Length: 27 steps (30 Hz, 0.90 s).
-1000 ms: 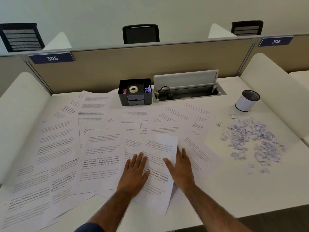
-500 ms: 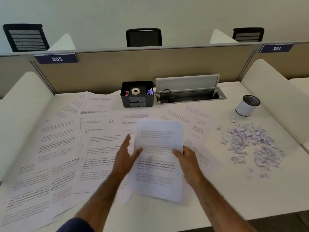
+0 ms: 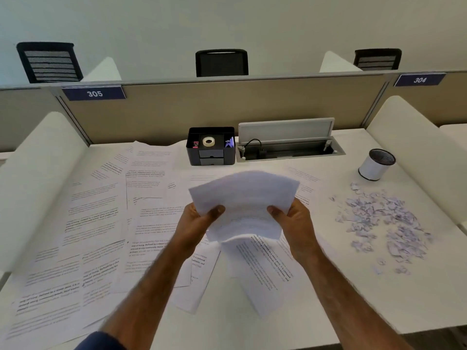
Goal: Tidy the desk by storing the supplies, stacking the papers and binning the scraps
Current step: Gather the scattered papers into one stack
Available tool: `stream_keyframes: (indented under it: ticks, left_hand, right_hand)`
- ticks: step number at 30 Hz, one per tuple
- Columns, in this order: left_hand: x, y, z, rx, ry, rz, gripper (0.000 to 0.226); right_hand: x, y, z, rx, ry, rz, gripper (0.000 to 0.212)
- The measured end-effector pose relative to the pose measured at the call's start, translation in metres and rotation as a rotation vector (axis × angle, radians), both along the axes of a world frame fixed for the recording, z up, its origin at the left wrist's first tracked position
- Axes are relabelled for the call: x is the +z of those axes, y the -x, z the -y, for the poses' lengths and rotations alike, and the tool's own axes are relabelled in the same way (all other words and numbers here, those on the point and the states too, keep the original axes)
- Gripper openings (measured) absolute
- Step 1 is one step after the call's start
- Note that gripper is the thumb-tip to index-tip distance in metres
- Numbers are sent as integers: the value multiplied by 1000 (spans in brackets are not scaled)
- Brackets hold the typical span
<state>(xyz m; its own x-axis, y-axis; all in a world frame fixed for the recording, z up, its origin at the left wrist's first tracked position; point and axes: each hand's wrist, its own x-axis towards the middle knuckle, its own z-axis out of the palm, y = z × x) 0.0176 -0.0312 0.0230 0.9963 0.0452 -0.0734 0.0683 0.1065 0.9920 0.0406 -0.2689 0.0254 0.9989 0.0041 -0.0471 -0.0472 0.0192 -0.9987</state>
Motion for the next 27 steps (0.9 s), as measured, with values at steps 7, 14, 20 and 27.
stream_keyframes:
  ticks: [7, 14, 20, 27]
  left_hand:
    - [-26, 4, 13, 34, -157, -34, 25]
    - [-35, 2, 21, 141, -403, -75, 22]
    - [-19, -18, 47, 10, -537, -57, 12]
    - [-68, -38, 94, -397, -864, -225, 24]
  right_hand:
    - [-20, 1, -4, -38, 17, -16, 42]
    - [-26, 5, -3, -151, 150, -23, 18]
    - [-40, 18, 22, -317, 171, -73, 7]
    - [-103, 52, 57, -417, 400, -327, 11]
